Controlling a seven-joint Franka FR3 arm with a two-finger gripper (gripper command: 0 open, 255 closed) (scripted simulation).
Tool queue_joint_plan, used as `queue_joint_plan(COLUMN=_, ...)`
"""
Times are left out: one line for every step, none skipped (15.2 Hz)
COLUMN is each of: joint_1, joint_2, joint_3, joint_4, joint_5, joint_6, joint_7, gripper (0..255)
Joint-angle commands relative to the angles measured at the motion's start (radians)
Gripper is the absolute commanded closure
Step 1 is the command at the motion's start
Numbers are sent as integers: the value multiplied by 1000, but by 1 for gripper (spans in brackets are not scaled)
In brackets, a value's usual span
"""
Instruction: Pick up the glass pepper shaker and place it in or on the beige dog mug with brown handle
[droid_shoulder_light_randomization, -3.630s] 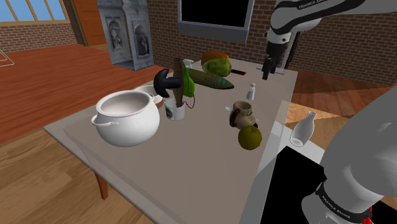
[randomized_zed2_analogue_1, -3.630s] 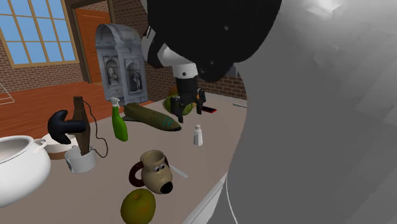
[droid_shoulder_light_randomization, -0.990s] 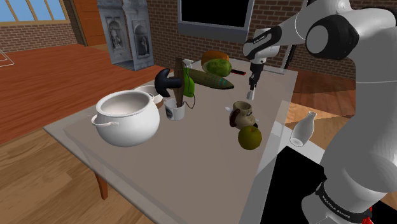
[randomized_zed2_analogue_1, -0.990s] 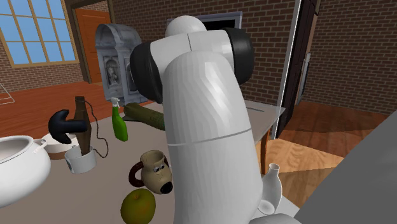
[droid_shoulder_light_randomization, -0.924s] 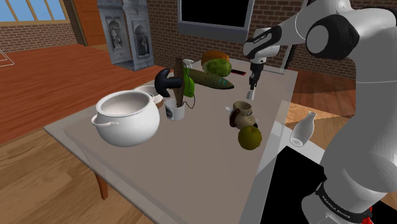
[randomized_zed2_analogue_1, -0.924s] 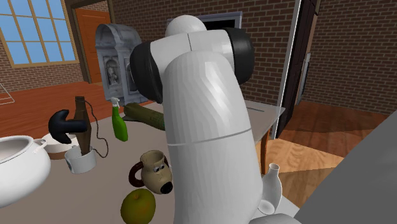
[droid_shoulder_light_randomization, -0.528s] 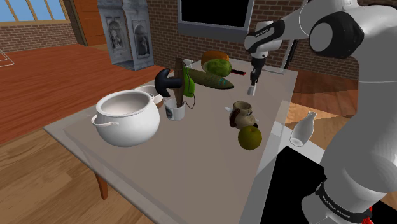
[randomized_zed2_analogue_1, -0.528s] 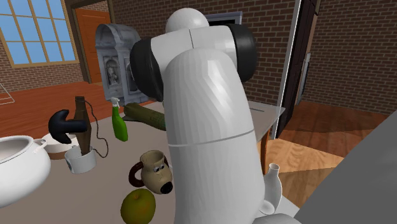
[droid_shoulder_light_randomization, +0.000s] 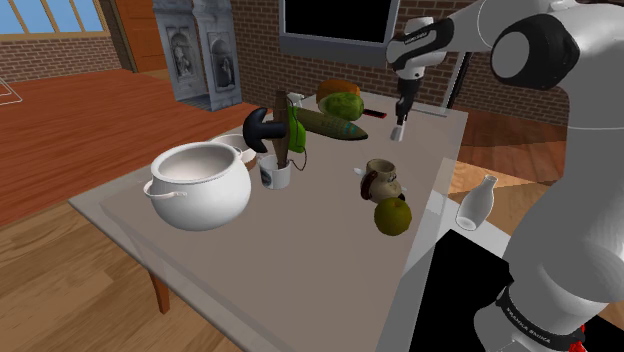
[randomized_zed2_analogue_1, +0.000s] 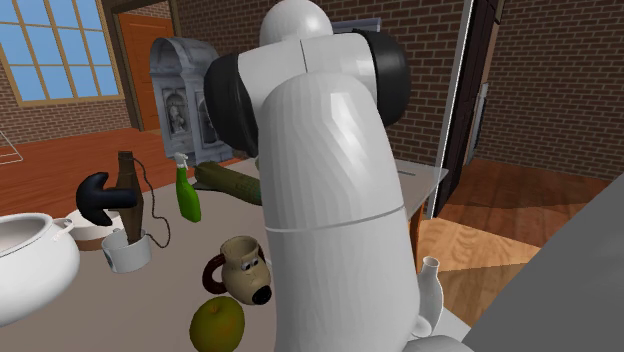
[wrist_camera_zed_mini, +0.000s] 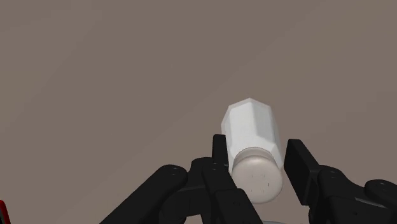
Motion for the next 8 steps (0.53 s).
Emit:
queue_joint_plan(joint_1=-1, joint_2=-8, joint_3=-2, joint_4=16, joint_5=-3, joint_6=-23, joint_7=-2, gripper=255)
queue_joint_plan(joint_1=-1, joint_2=-10, joint_3=-3, joint_4=26, joint_5=-3, joint_6=-36, joint_7=-2, gripper=255)
queue_joint_plan(joint_1=-2, joint_2=-12, joint_3=-3, joint_4=37, joint_5=-4, joint_6=-48, joint_7=-3, gripper=255)
queue_joint_plan(joint_1=-2, joint_2=-13, joint_3=-4, joint_4=48, joint_5=-5, joint_6=-61, joint_7=-3, gripper=255)
queue_joint_plan(joint_1=-3, joint_2=-15, joint_3=-4, joint_4=60, joint_5=-5, joint_6=-74, joint_7=-3, gripper=255)
queue_joint_plan(joint_1=-3, joint_2=-16, joint_3=-5, joint_4=72, joint_5=-6, joint_6=-87, joint_7=-4, gripper=255)
queue_joint_plan(joint_1=-4, joint_2=-17, joint_3=-5, joint_4=84, joint_5=-6, joint_6=-100, joint_7=-4, gripper=255)
queue_joint_plan(joint_1=-5, joint_2=-17, joint_3=-5, joint_4=96, joint_5=-6, joint_6=-113, joint_7=-5, gripper=255)
